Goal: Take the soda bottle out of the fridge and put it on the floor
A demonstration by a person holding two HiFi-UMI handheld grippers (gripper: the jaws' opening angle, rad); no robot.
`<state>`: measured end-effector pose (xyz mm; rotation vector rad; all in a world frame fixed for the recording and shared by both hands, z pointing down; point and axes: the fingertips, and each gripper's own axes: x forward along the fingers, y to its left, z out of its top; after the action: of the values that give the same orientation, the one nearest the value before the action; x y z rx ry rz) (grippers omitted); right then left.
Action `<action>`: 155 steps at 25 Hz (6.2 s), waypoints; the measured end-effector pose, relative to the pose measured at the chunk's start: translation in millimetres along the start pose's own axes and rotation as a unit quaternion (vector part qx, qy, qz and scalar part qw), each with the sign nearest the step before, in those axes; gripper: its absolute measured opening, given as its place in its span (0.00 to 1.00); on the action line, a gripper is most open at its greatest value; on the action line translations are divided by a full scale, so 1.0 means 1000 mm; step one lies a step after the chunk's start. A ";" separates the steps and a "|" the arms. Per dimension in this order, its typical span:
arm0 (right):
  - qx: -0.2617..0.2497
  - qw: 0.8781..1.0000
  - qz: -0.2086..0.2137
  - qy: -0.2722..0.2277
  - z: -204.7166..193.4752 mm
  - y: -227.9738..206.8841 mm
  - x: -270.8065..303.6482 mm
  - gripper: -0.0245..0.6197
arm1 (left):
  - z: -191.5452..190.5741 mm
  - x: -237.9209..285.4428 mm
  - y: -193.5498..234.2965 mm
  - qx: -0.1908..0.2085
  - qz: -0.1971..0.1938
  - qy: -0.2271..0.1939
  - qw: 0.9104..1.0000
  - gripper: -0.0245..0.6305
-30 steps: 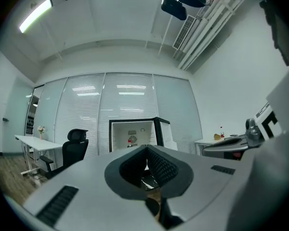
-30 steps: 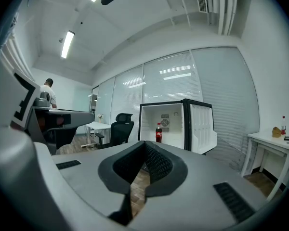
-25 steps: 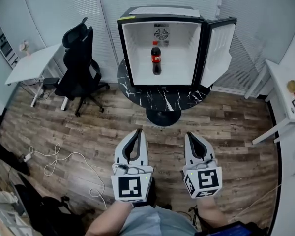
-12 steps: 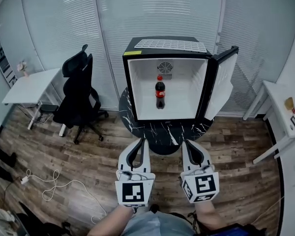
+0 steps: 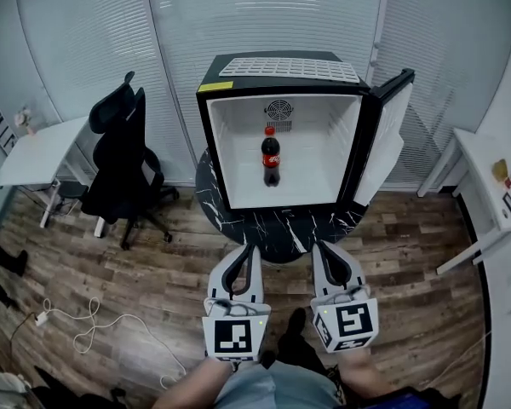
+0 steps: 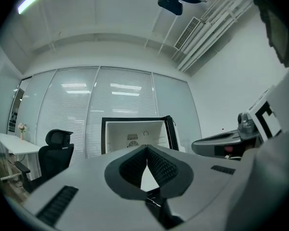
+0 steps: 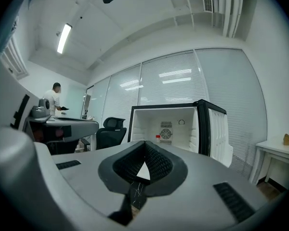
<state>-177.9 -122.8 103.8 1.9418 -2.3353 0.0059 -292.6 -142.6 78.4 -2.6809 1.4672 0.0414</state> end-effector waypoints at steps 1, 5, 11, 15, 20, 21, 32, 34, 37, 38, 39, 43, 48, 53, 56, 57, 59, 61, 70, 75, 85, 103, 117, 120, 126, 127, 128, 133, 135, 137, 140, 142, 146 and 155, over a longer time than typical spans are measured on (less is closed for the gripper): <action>0.002 1.000 0.000 0.002 -0.003 -0.002 0.004 0.06 | -0.004 0.004 0.000 0.000 -0.001 0.004 1.000 0.06; 0.009 1.000 0.004 0.011 -0.015 -0.012 0.026 0.06 | -0.021 0.026 0.004 0.000 0.000 0.021 1.000 0.06; 0.020 0.999 0.025 0.026 -0.032 -0.035 0.080 0.06 | -0.049 0.080 0.019 -0.015 0.016 0.051 0.998 0.06; 0.028 0.998 0.042 0.030 -0.037 -0.053 0.123 0.06 | -0.060 0.120 0.031 -0.003 0.028 0.060 0.998 0.06; 0.032 0.997 0.065 0.025 -0.029 -0.077 0.178 0.06 | -0.060 0.176 0.046 0.000 0.049 0.061 0.997 0.06; 0.032 0.997 0.071 0.025 -0.028 -0.080 0.187 0.06 | -0.059 0.185 0.049 0.001 0.054 0.058 0.997 0.06; 0.017 0.992 0.121 -0.020 0.013 -0.109 0.266 0.06 | -0.031 0.245 0.073 0.022 0.109 0.025 0.994 0.06; 0.009 0.991 0.130 -0.030 0.022 -0.108 0.274 0.06 | -0.026 0.248 0.079 0.024 0.117 0.020 0.993 0.06; 0.000 0.990 0.139 -0.038 0.030 -0.105 0.284 0.06 | -0.022 0.253 0.088 0.025 0.128 0.012 0.991 0.06; -0.001 0.989 0.140 -0.038 0.031 -0.105 0.287 0.06 | -0.021 0.254 0.090 0.023 0.131 0.011 0.991 0.06; -0.002 0.990 0.139 -0.038 0.031 -0.105 0.289 0.06 | -0.020 0.255 0.091 0.022 0.132 0.010 0.991 0.06; -0.006 0.990 0.138 -0.034 0.028 -0.103 0.298 0.06 | -0.027 0.260 0.097 0.018 0.130 0.014 0.991 0.06; -0.014 0.989 0.145 -0.028 0.020 -0.096 0.310 0.06 | -0.034 0.272 0.106 0.014 0.124 0.012 0.992 0.06; -0.017 0.989 0.146 -0.014 0.013 -0.094 0.324 0.06 | -0.041 0.283 0.115 0.004 0.120 0.017 0.993 0.06; -0.016 0.989 0.149 -0.010 0.007 -0.093 0.332 0.06 | -0.048 0.287 0.120 0.003 0.119 0.021 0.993 0.06; -0.015 0.989 0.149 -0.009 0.005 -0.093 0.335 0.07 | -0.051 0.288 0.121 0.002 0.119 0.022 0.993 0.06; -0.011 0.987 0.157 -0.004 0.001 -0.090 0.340 0.13 | -0.055 0.290 0.124 0.000 0.117 0.024 0.993 0.06; -0.007 0.985 0.175 0.004 -0.002 -0.084 0.347 0.27 | -0.056 0.292 0.127 0.002 0.116 0.025 0.993 0.06; -0.014 0.987 0.160 0.024 -0.015 -0.083 0.378 0.40 | -0.066 0.305 0.138 0.007 0.107 0.036 0.994 0.06; -0.018 0.987 0.156 0.037 -0.023 -0.082 0.399 0.40 | -0.071 0.313 0.146 -0.001 0.104 0.037 0.994 0.06; -0.031 0.984 0.164 0.060 -0.037 -0.076 0.426 0.38 | -0.081 0.321 0.151 0.011 0.093 0.049 0.994 0.06; -0.058 0.979 0.177 0.082 -0.043 -0.067 0.434 0.26 | -0.081 0.318 0.150 0.010 0.105 0.049 0.993 0.06; -0.053 0.978 0.185 0.082 -0.041 -0.071 0.409 0.22 | -0.073 0.309 0.136 0.007 0.103 0.044 0.994 0.06; -0.055 0.978 0.185 0.075 -0.036 -0.073 0.403 0.22 | -0.069 0.307 0.134 0.003 0.108 0.041 0.993 0.06; -0.056 0.978 0.191 0.060 -0.022 -0.075 0.382 0.22 | -0.060 0.296 0.124 0.005 0.115 0.031 0.993 0.06; -0.055 0.978 0.192 0.059 -0.020 -0.074 0.378 0.22 | -0.059 0.294 0.123 0.001 0.118 0.030 0.993 0.06; -0.054 0.978 0.193 0.059 -0.018 -0.074 0.374 0.22 | -0.058 0.292 0.122 -0.002 0.119 0.031 0.992 0.06; -0.057 0.977 0.196 0.052 -0.012 -0.077 0.348 0.22 | -0.051 0.277 0.110 0.007 0.121 0.029 0.992 0.06; -0.058 0.977 0.198 0.050 -0.012 -0.078 0.335 0.22 | -0.048 0.268 0.102 0.008 0.125 0.027 0.992 0.06; -0.058 0.977 0.199 0.046 -0.010 -0.080 0.322 0.22 | -0.047 0.260 0.093 0.015 0.126 0.030 0.991 0.06; -0.054 0.977 0.201 0.046 -0.009 -0.080 0.302 0.22 | -0.045 0.247 0.081 0.017 0.125 0.035 0.991 0.06; -0.050 0.977 0.203 0.047 -0.007 -0.079 0.289 0.22 | -0.042 0.239 0.075 0.014 0.124 0.035 0.992 0.06; -0.046 0.979 0.196 0.044 -0.003 -0.078 0.268 0.22 | -0.038 0.227 0.065 0.015 0.119 0.036 0.992 0.06; -0.051 0.982 0.179 0.042 -0.003 -0.068 0.230 0.22 | -0.037 0.194 0.056 0.013 0.103 0.031 0.994 0.06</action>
<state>-152.2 -360.4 121.7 1.4242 -2.5371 -0.0031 -236.0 -338.8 99.1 -2.5216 1.7438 -0.0495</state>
